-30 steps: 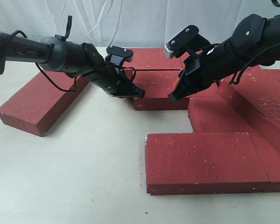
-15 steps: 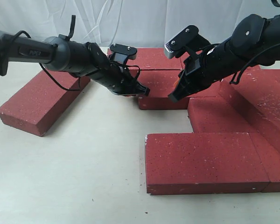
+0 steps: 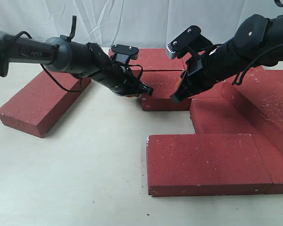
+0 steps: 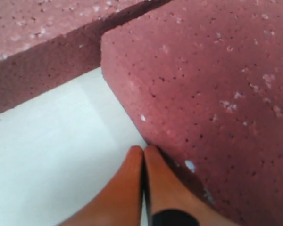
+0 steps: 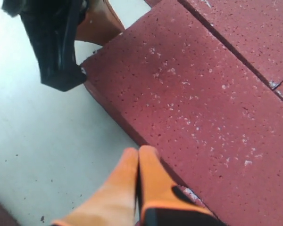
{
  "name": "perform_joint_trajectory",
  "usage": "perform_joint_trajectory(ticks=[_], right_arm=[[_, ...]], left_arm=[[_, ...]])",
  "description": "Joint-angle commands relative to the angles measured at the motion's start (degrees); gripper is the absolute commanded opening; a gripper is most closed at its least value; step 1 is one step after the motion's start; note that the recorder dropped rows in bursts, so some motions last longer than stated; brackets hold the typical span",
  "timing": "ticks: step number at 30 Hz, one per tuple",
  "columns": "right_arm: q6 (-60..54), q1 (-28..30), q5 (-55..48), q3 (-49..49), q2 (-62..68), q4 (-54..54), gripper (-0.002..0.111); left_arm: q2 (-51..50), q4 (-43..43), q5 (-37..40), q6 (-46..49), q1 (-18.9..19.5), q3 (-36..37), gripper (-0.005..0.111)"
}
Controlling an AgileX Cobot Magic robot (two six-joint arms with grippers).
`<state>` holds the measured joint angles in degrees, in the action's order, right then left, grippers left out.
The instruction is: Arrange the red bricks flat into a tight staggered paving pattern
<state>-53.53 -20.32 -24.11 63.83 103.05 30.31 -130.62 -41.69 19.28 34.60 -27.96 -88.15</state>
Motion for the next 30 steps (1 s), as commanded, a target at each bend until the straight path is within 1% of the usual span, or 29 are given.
perform_joint_trajectory(ticks=[1,12,15,17,25,28,30], right_arm=[[-0.30,0.33,-0.01,-0.08,-0.61,-0.11,-0.001],[-0.31,0.33,-0.01,-0.08,-0.61,0.06,-0.001],[-0.31,0.33,-0.01,-0.08,-0.61,0.06,-0.001],[-0.31,0.33,-0.01,-0.08,-0.61,0.06,-0.001],[-0.31,0.33,0.10,-0.08,-0.61,0.07,-0.001],[-0.31,0.33,0.22,-0.08,-0.61,0.07,-0.001],[-0.31,0.33,0.22,-0.08,-0.61,0.07,-0.001]], left_arm=[[-0.11,-0.46,-0.94,0.14,-1.59,-0.60,0.000],[-0.11,-0.72,-2.32,0.03,-1.87,-0.60,0.000],[-0.11,2.26,-2.32,0.03,-1.74,-0.60,0.000],[-0.11,4.73,-1.45,-0.09,-0.97,-0.60,0.000],[0.26,5.36,2.75,-0.10,3.44,-0.60,0.000],[1.26,5.46,4.43,0.14,4.53,-0.60,0.000],[2.58,8.08,6.06,0.14,4.74,-0.60,0.000]])
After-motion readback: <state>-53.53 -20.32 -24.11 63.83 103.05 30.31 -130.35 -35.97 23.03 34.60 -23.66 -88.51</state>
